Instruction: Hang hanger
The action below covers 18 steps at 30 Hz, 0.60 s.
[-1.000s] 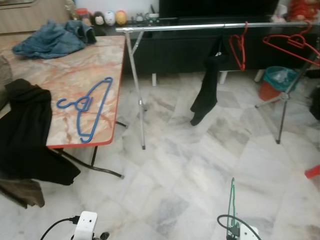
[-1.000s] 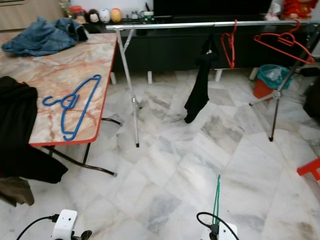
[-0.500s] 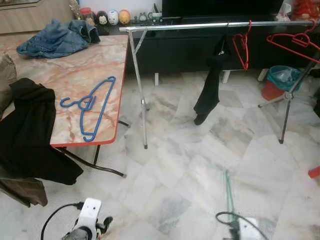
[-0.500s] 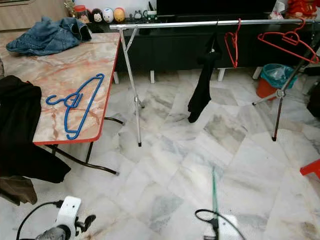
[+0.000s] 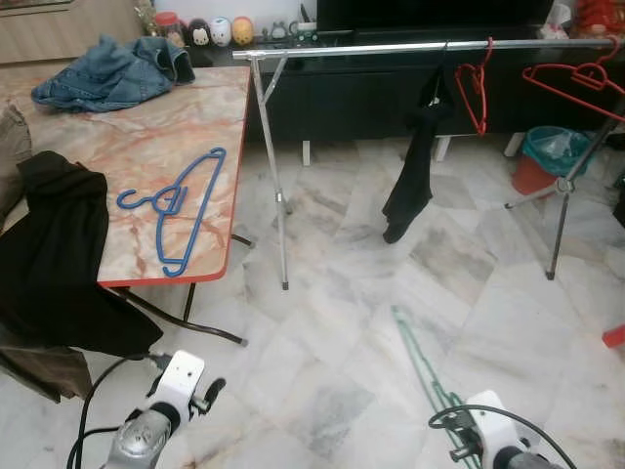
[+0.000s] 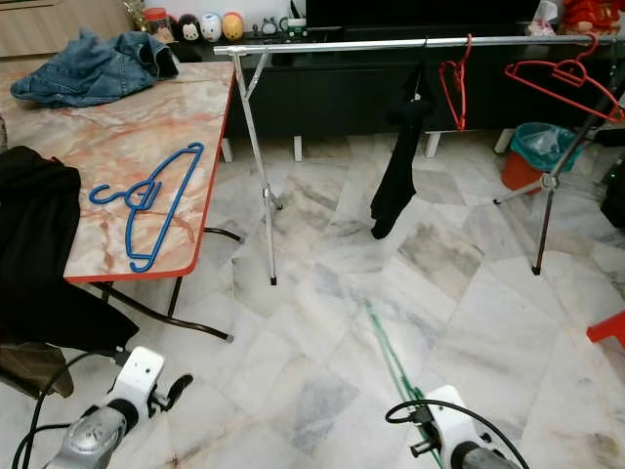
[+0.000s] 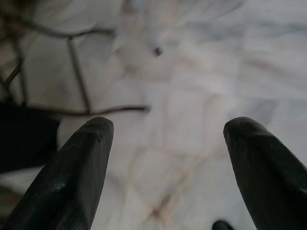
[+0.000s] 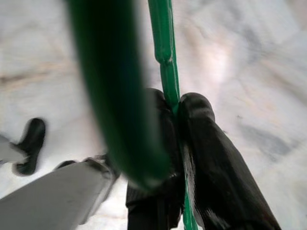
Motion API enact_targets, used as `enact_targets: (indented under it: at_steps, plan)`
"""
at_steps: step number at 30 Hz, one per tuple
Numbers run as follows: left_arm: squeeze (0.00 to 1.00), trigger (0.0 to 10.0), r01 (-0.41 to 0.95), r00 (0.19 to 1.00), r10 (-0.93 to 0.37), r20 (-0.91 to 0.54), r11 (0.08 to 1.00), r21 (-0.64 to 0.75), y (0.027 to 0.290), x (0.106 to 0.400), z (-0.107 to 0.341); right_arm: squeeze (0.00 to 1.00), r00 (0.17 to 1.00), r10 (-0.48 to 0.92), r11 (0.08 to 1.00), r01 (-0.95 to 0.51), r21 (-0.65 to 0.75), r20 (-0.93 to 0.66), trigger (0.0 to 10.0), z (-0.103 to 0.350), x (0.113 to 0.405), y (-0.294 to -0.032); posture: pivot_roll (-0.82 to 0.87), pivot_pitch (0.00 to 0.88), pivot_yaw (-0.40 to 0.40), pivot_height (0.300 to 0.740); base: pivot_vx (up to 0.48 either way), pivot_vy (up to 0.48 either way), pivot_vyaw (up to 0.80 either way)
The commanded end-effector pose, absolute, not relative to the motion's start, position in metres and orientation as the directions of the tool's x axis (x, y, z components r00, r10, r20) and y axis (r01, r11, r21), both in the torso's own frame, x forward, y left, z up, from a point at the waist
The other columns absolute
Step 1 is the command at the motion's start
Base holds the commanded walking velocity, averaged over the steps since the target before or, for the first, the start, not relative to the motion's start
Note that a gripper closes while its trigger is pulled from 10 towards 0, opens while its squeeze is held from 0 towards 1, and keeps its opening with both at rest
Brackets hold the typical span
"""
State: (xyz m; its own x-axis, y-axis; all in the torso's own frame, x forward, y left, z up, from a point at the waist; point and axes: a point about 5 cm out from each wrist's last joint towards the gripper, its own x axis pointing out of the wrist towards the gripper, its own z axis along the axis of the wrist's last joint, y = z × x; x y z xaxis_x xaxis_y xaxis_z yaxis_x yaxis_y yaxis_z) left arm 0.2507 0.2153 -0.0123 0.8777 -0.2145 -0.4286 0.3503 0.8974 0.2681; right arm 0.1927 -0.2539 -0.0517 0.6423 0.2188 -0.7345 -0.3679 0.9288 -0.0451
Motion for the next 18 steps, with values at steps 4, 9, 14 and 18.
enact_targets:
  at_steps: [4,9,14,18]
  plan:
    - [0.0,10.0,0.53,0.825,-0.418,-0.38,0.806,0.264,0.203,0.256,0.003,0.0,0.545,0.457,0.819,-0.566,0.093,-0.703,10.0,-0.043,0.197,-0.243,0.02,0.069,0.015,0.74,0.0,0.0,0.0]
    - [0.0,10.0,0.689,0.723,-0.572,-0.387,0.633,0.353,0.193,0.258,0.016,0.0,0.26,0.635,0.603,-0.755,0.256,-0.728,10.0,-0.04,0.185,-0.24,0.03,0.065,0.011,0.74,0.0,0.0,0.0]
    - [0.0,10.0,0.773,0.626,-0.661,-0.415,0.456,0.441,0.183,0.255,0.023,0.0,-0.02,0.674,0.396,-0.834,0.384,-0.738,10.0,-0.041,0.163,-0.242,0.03,0.06,0.008,0.74,0.0,0.0,0.0]
    - [0.0,10.0,0.787,0.604,-0.684,-0.409,0.433,0.44,0.179,0.257,0.029,0.0,0.037,0.658,0.412,-0.853,0.319,-0.752,10.0,-0.037,0.171,-0.243,0.04,0.059,0.005,0.74,0.0,0.0,0.0]
